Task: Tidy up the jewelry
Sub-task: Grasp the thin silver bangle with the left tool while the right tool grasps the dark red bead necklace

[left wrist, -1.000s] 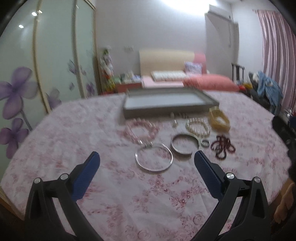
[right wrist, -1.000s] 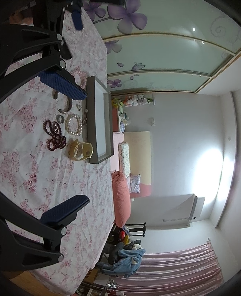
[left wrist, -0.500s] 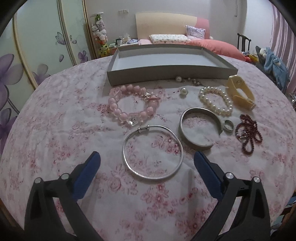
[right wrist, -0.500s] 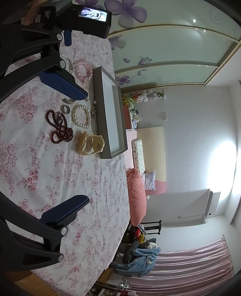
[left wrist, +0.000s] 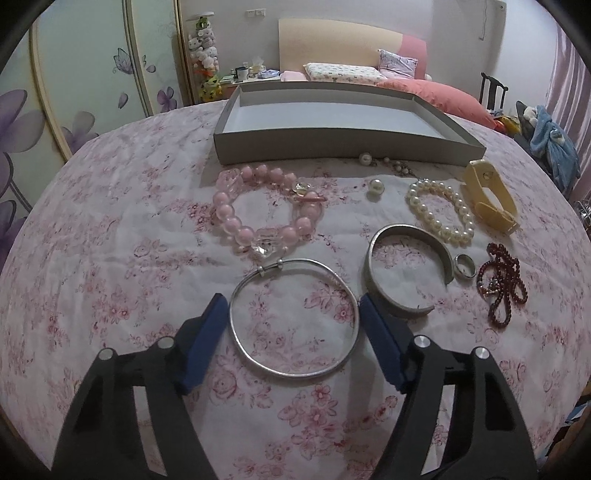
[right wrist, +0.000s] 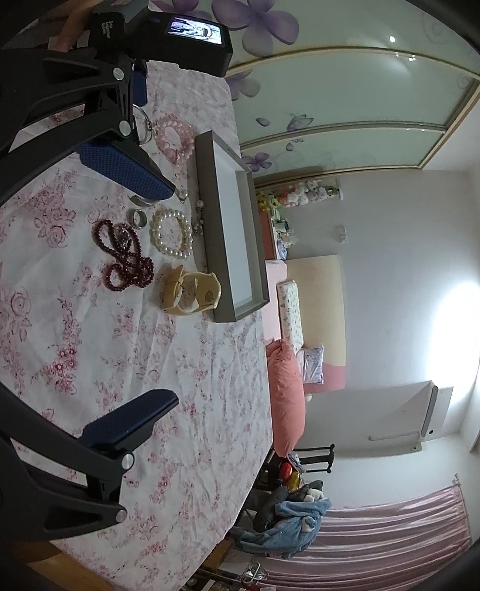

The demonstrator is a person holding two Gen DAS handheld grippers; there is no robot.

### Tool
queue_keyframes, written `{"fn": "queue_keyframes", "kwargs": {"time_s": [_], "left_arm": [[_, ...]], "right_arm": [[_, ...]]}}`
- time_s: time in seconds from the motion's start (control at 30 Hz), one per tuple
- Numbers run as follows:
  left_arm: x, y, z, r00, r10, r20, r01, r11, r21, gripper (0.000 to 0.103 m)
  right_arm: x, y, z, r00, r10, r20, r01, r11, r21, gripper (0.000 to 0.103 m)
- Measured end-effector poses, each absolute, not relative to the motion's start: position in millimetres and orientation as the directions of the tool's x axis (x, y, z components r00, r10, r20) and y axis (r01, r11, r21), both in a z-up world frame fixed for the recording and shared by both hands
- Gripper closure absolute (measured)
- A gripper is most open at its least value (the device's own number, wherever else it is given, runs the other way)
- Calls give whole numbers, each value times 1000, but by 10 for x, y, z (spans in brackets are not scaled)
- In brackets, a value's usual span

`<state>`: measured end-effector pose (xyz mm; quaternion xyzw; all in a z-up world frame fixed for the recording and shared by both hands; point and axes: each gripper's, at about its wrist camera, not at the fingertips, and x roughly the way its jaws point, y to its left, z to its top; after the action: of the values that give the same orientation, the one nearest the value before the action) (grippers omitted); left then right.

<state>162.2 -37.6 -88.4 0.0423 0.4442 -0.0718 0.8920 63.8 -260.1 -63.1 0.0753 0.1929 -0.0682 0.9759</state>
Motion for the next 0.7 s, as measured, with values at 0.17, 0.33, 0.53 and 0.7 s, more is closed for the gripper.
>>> {"fn": "queue_keyframes", "kwargs": {"time_s": [0.17,0.33,0.53,0.7], "left_arm": [[1619,-344,-874,597,-104,-795,165,986,-5,32],[1601,-212,-851,598,-110,-794,143,989,-30,32],[1585,42,-726,636,-84,-767,91,995,-33,32],[1563,186,-643,662,-72,-746,71,997,-33,32]], "right_arm": [[735,-2603,-648,897,-87,-434,147,983,106,2],[923,-2640,-698,853,-59,-518,127,987,97,2],[1252,-2608,-871,748,58,-661,31,992,122,2],[1454,-2506,-1036,661,83,-745,-37,996,79,2]]}}
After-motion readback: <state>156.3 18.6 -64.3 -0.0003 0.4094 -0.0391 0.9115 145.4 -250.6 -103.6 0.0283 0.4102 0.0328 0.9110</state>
